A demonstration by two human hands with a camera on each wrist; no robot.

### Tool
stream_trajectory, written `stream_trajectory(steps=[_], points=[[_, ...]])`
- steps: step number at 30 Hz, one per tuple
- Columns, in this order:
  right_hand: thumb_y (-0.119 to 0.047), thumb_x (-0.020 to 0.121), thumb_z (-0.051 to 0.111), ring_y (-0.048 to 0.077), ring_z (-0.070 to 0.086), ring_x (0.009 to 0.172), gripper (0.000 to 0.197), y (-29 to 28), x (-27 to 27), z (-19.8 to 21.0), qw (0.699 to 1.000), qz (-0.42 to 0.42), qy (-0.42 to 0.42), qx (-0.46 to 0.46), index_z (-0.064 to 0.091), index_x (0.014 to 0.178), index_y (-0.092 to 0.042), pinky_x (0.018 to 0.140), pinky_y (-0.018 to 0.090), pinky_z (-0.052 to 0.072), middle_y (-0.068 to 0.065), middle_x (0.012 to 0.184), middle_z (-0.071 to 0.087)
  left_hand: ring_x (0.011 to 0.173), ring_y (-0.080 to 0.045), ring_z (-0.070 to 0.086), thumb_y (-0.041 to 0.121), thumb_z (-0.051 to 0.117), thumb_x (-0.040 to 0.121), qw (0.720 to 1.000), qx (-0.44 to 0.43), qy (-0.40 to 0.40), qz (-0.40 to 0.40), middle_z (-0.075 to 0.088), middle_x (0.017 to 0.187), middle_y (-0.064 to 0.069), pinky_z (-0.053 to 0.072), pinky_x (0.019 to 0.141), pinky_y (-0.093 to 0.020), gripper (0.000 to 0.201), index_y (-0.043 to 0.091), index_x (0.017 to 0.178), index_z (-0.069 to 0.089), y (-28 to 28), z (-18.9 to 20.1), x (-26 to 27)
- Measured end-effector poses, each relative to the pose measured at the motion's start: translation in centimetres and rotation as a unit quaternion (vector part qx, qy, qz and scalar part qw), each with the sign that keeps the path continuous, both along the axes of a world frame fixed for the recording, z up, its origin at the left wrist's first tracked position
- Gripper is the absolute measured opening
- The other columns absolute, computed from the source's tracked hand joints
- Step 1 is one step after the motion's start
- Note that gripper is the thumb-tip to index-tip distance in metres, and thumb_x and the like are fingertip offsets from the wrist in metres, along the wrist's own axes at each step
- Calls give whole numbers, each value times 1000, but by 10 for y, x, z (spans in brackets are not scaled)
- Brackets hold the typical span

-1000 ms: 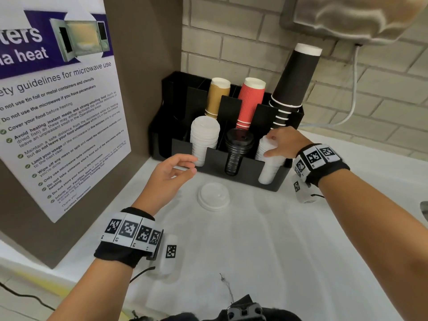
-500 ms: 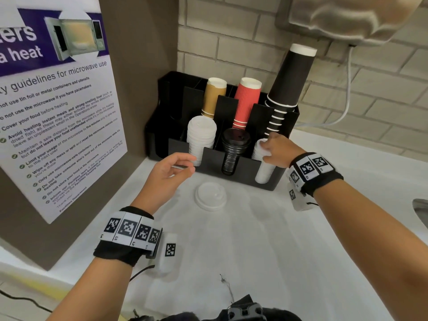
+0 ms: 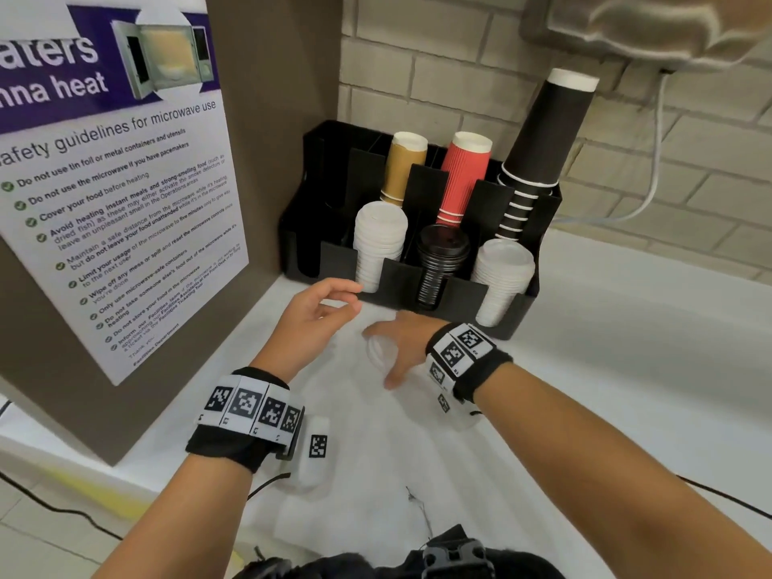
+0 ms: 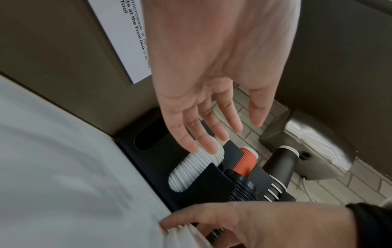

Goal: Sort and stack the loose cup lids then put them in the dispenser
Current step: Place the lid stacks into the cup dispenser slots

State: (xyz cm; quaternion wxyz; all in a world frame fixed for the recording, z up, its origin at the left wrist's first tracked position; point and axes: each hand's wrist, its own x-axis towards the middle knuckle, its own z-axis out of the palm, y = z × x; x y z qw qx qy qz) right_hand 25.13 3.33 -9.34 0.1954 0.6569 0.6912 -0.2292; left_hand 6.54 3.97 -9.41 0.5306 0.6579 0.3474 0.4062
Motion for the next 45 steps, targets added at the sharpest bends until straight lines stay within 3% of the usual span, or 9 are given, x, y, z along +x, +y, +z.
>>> stream_trajectory(steps=[3, 7, 11, 17, 25, 29, 34, 39, 45], points=[[-41, 66, 82, 29, 49, 113, 84, -1, 2, -3, 1000, 0, 13, 29, 37, 138, -40, 94, 43, 49, 4, 115, 37, 86, -15, 61, 13, 63, 92, 1000, -10, 18, 9, 63, 99, 7, 48, 79, -28, 20, 28, 103, 66, 0, -1, -2], [-37, 69, 81, 22, 49, 112, 74, -9, 10, 11, 990, -19, 112, 79, 44, 133, -38, 89, 34, 50, 4, 122, 46, 101, -12, 61, 13, 70, 87, 997, -12, 71, -23, 57, 118, 11, 46, 73, -14, 40, 38, 116, 59, 0, -1, 0], [-20, 73, 80, 12, 61, 97, 61, -27, 16, 44, 868, -122, 465, 128, 52, 123, -41, 67, 28, 57, 0, 115, 56, 125, -9, 50, 23, 87, 66, 995, -13, 29, -99, 47, 138, 9, 46, 95, -20, 90, 41, 140, 39, -7, 2, 10], [-15, 82, 72, 31, 62, 110, 61, -46, 21, 65, 778, -149, 594, 139, 44, 132, -36, 86, 52, 54, 13, 123, 61, 116, -1, 58, 19, 88, 66, 990, 15, -96, -99, 48, 142, 6, 54, 81, -20, 92, 40, 143, 41, -14, 10, 28], [-17, 80, 73, 21, 65, 107, 56, -59, 29, 68, 761, -162, 605, 168, 52, 127, -39, 80, 43, 58, -1, 116, 63, 116, 0, 58, 23, 85, 64, 990, 36, -98, -90, 44, 146, 4, 54, 81, -19, 92, 34, 144, 41, -17, 16, 40], [-12, 78, 76, 18, 67, 103, 60, -62, 31, 73, 765, -151, 595, 193, 52, 127, -36, 76, 41, 59, -1, 115, 62, 120, -17, 59, 25, 85, 62, 991, 17, -91, -99, 44, 147, 6, 56, 89, -31, 94, 39, 143, 40, -18, 20, 44], [-12, 74, 80, 18, 65, 100, 61, -58, 31, 79, 788, -132, 542, 262, 52, 125, -32, 77, 41, 59, 5, 117, 59, 126, -15, 54, 25, 83, 61, 990, 10, -89, -109, 42, 146, 13, 46, 105, -42, 96, 44, 143, 36, -18, 31, 48], [-13, 71, 82, 9, 55, 102, 59, -33, 75, 104, 806, -126, 440, 375, 52, 120, -27, 77, 15, 50, -9, 118, 53, 116, -4, 58, 29, 73, 77, 995, 24, -77, -58, 49, 136, 18, 49, 87, -15, 62, 46, 130, 46, -10, 28, 38], [-21, 72, 81, 15, 54, 95, 52, -9, 164, 112, 851, -223, 283, 382, 53, 113, -36, 74, 21, 46, -5, 103, 55, 100, 2, 64, 17, 66, 91, 998, 45, -40, -8, 62, 118, 23, 48, 77, -10, 31, 36, 114, 60, -2, 13, 15]])
